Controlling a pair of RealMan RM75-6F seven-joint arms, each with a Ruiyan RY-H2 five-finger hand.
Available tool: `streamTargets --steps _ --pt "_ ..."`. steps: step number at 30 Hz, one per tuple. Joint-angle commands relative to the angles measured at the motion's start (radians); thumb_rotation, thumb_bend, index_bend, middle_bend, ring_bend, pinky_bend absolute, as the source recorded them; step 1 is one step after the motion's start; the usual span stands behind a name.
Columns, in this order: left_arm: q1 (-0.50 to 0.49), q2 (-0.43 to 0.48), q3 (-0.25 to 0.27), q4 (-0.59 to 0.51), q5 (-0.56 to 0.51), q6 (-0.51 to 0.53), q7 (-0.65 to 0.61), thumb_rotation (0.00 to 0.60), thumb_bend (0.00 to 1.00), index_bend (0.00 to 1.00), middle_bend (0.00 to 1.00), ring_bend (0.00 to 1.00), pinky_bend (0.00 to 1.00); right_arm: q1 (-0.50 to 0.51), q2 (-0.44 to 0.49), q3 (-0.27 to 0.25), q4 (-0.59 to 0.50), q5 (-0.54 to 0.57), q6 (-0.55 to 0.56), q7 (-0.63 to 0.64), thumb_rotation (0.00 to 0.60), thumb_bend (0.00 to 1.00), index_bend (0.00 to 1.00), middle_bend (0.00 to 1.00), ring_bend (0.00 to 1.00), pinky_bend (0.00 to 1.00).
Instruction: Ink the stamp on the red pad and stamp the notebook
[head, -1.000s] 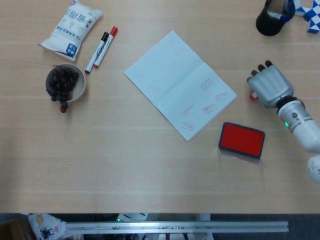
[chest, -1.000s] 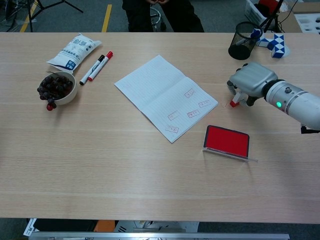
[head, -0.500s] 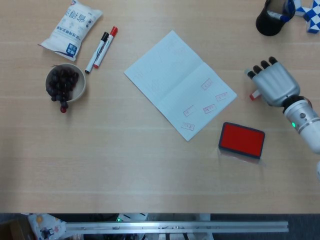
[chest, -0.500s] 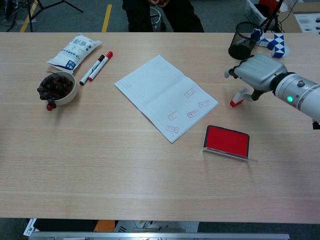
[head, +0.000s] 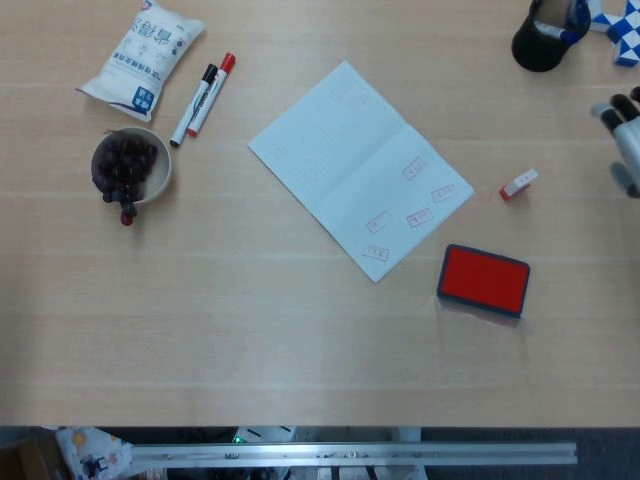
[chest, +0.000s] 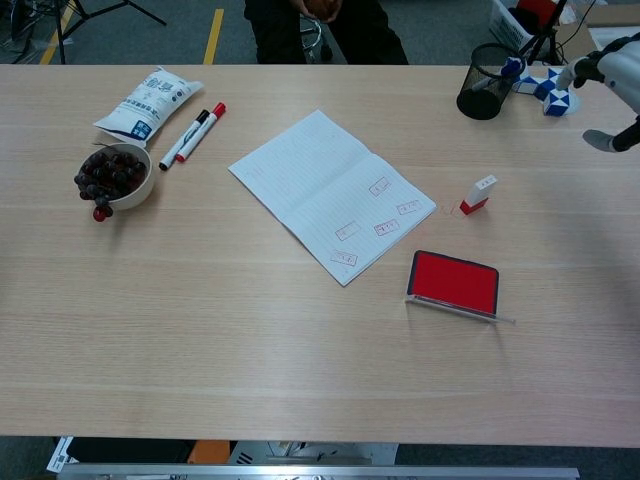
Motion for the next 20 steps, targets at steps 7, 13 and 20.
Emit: streamTargets --steps 7,13,20 --pt "-0.011 -0.032 -0.013 0.022 0.006 0.008 0.054 0.6 0.22 0.12 0.11 0.15 0.14 -0.2 0.102 -0.027 -0.051 -0.093 0.236 0.142 0.6 0.31 0.5 0.44 0.33 0.32" --pt "-0.013 -0.037 -0.009 0.018 0.024 0.015 0.062 0.6 0.22 0.13 0.11 0.15 0.14 -0.295 0.124 -0.038 -0.056 -0.14 0.337 0.19 0.6 0.31 0.52 0.44 0.34 0.32" --pt "-0.013 -0.036 -0.003 0.012 0.034 0.02 0.062 0.6 0.22 0.13 0.11 0.15 0.14 -0.352 0.144 -0.036 -0.071 -0.164 0.368 0.202 0.6 0.31 0.52 0.44 0.34 0.32"
